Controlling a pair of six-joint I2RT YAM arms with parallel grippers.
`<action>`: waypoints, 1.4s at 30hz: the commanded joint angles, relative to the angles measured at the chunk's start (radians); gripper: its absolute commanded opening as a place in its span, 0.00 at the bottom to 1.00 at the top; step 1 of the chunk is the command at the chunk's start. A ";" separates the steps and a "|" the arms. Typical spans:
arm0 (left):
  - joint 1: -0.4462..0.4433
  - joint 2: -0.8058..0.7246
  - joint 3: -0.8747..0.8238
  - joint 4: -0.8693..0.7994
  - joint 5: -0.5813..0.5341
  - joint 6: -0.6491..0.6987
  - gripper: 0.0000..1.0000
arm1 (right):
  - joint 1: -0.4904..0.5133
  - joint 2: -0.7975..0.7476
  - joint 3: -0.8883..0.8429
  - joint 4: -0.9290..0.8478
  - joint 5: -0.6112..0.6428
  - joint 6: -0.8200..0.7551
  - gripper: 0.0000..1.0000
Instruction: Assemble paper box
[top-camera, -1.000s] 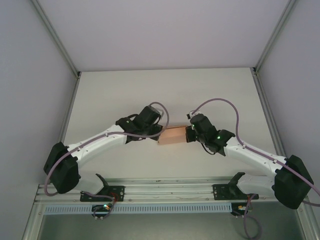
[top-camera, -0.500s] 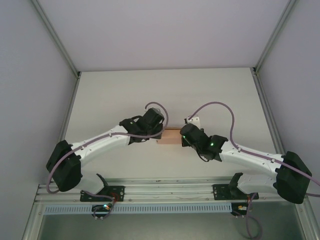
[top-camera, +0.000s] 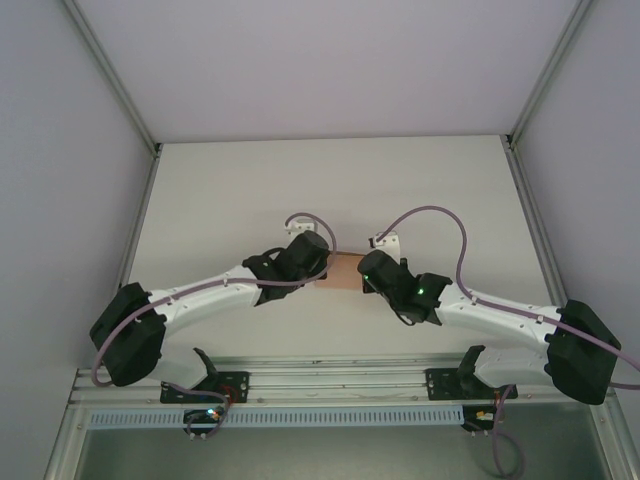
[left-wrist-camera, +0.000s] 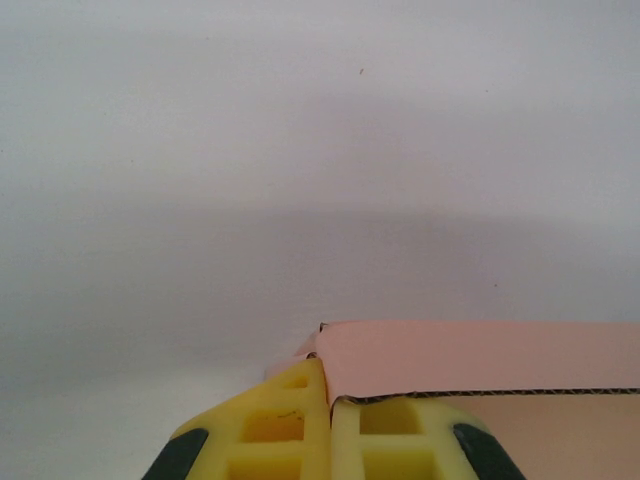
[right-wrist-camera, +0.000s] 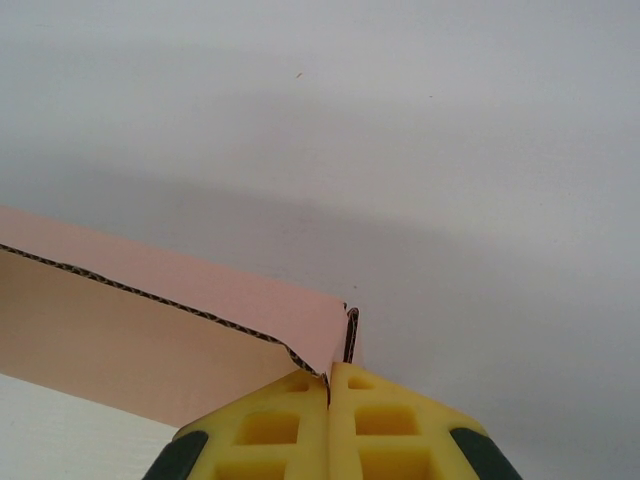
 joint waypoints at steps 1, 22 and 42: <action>-0.034 0.009 -0.109 -0.108 0.093 -0.024 0.00 | 0.014 0.012 -0.041 -0.036 -0.006 0.010 0.00; -0.120 -0.039 -0.301 0.113 -0.029 0.178 0.02 | -0.016 -0.116 -0.080 0.068 -0.108 -0.062 0.41; -0.133 -0.048 -0.273 0.136 -0.043 0.233 0.12 | -0.183 -0.068 -0.118 0.131 -0.297 0.016 0.58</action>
